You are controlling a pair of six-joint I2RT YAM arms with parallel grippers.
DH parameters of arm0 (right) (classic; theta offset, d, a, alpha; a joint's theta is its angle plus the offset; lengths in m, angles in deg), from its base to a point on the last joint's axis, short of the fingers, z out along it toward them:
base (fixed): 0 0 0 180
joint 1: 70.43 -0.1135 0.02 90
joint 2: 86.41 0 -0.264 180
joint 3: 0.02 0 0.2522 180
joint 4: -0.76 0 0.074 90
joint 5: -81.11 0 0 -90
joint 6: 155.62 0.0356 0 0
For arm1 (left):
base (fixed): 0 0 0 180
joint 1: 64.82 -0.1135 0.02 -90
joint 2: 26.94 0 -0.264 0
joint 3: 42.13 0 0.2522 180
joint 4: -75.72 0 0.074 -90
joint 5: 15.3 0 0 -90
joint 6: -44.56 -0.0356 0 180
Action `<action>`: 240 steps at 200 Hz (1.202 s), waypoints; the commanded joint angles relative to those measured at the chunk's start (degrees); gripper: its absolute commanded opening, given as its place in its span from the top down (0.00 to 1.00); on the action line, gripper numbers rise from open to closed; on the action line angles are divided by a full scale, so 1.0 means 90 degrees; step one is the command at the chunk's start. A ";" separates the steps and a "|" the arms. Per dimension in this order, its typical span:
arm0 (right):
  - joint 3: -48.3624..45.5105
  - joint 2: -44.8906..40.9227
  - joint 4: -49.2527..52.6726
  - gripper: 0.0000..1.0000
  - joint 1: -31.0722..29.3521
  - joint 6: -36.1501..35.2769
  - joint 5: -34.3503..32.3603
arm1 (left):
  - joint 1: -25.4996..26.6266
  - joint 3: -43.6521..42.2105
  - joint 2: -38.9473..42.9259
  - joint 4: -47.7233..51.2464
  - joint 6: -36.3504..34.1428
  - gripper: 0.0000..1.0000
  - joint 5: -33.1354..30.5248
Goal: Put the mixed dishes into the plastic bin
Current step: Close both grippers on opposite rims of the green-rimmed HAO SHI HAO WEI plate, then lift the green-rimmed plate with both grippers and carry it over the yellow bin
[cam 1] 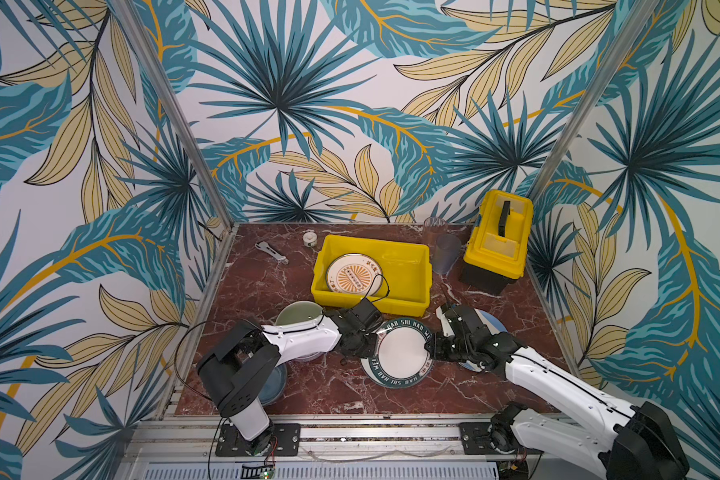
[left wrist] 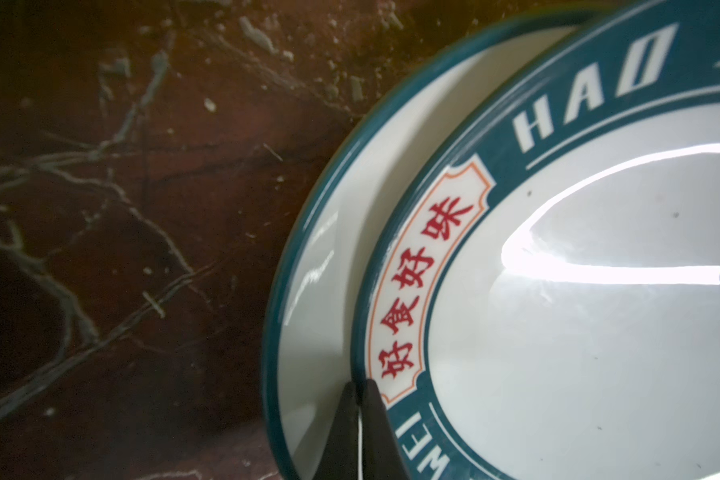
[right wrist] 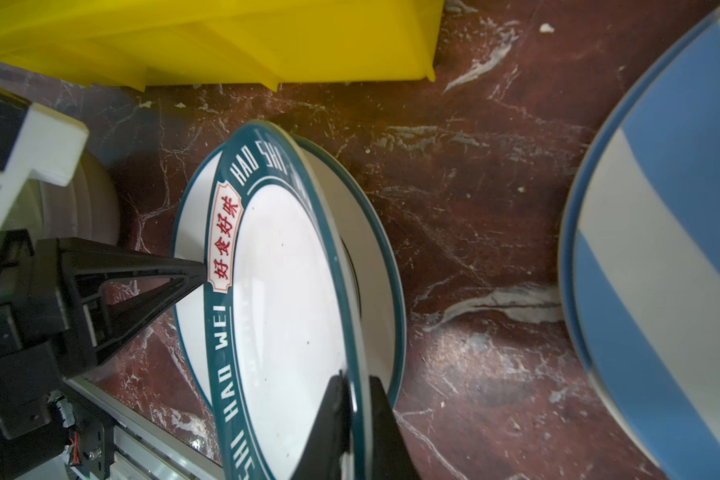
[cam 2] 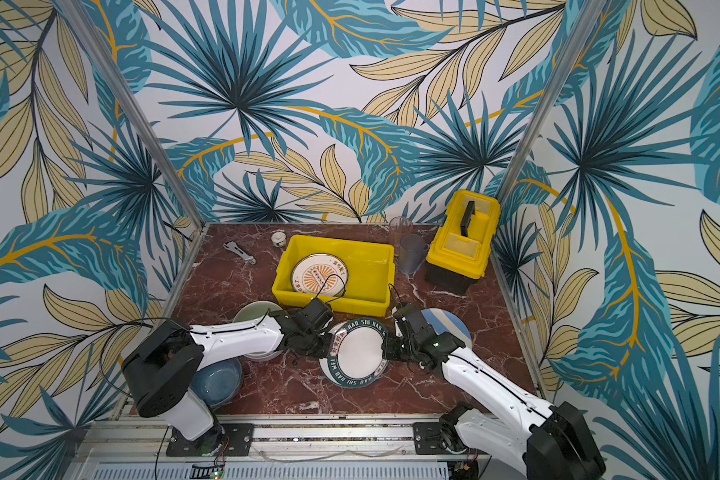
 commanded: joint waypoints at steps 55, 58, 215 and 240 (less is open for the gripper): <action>0.0546 -0.0224 0.1106 1.00 -0.0040 -0.0290 -0.0035 | 0.0015 0.0686 0.0144 0.0433 -0.0165 0.75 0.0138; 0.0578 -0.0257 0.1164 1.00 -0.0034 -0.0309 -0.0047 | 0.0006 0.0739 0.0174 0.0468 -0.0177 0.74 0.0139; 0.3381 0.0269 0.2025 1.00 0.0570 -0.1243 0.0567 | -0.2746 0.1988 0.1738 0.1772 -0.1542 0.47 -0.0980; 0.3781 0.0692 0.1829 1.00 0.0675 -0.1122 0.0275 | -0.3148 0.2150 0.1544 0.1816 -0.1747 0.47 -0.1289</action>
